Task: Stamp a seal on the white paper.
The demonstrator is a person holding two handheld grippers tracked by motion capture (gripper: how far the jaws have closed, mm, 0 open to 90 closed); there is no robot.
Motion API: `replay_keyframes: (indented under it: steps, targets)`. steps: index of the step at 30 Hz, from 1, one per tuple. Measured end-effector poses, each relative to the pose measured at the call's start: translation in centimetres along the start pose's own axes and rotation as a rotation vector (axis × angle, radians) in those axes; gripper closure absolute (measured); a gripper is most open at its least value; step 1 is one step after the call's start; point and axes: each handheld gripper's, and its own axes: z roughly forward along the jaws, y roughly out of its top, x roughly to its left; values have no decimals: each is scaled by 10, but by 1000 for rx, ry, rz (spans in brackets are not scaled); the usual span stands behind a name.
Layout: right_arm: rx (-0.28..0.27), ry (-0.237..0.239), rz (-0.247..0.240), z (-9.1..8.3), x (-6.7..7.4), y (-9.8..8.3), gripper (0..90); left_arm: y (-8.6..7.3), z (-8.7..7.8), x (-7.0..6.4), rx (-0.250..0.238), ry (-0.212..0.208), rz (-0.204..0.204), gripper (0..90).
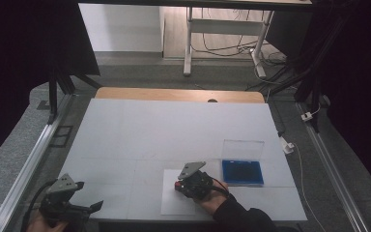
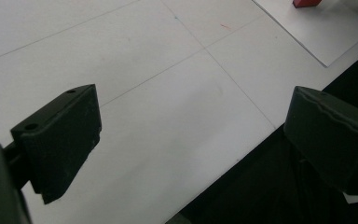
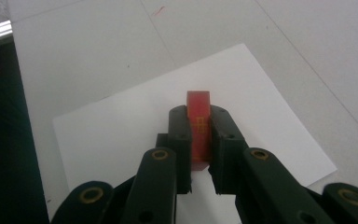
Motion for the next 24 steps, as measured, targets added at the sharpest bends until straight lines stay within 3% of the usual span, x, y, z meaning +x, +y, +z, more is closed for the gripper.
replay_keyframes:
  steps: [7,14,24]
  targets:
    - [-24,54,63,0,-8,-3,812,0,0,0,1,1,0,44]
    - [-8,-4,-14,0,2,-1,810,0,0,-1,2,4,1,44]
    - [-4,5,9,0,0,0,804,-1,-1,-1,-2,8,7,43]
